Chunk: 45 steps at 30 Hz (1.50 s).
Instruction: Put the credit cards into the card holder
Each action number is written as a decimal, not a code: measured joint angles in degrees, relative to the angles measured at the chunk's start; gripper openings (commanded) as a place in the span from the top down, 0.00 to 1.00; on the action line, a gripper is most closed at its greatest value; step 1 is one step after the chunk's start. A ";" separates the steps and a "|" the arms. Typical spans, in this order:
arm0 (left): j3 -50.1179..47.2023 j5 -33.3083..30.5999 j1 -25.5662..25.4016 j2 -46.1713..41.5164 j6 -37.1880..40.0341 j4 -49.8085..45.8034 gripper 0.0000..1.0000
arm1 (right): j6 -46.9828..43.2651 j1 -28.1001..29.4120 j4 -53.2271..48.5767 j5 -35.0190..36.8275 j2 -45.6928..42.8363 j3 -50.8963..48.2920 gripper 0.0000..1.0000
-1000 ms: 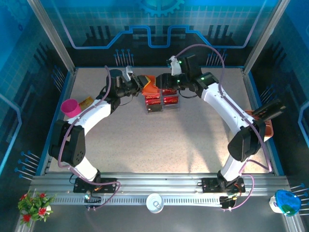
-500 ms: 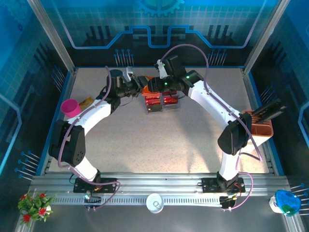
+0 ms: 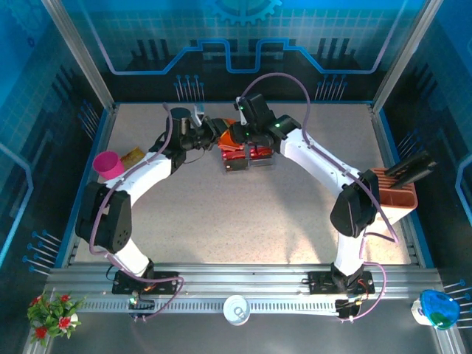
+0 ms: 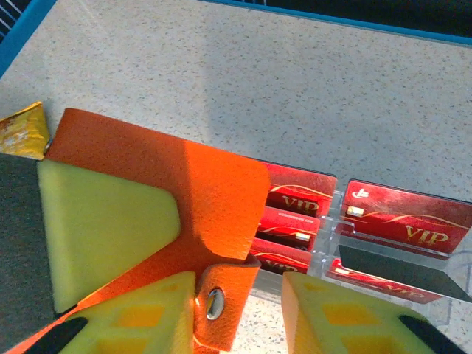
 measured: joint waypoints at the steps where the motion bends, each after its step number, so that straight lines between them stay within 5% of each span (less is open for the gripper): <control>1: 0.00 -0.02 -0.20 0.11 -0.28 -0.26 0.97 | 0.13 0.00 0.31 0.31 -0.31 -0.85 0.69; 10: -0.07 1.73 -1.51 0.31 -2.58 0.13 0.97 | 1.66 -1.44 2.97 2.69 -7.06 -10.25 0.70; 19: -0.44 2.16 -1.88 -3.32 -4.50 6.56 0.97 | 1.92 -13.60 -3.32 5.66 -9.73 -20.06 0.71; 27: -3.21 0.09 -4.98 -8.00 -5.03 4.90 0.97 | 7.82 -15.69 -1.44 -10.21 -24.20 -25.31 0.53; 34: -4.33 -2.58 -6.29 -11.19 -5.03 3.28 0.95 | 17.64 -15.65 9.99 -25.70 -30.91 -28.24 0.45; 45: -4.37 -4.66 -8.33 -11.74 -5.03 1.68 0.95 | 22.80 -11.21 17.27 -30.80 -29.05 -26.64 0.44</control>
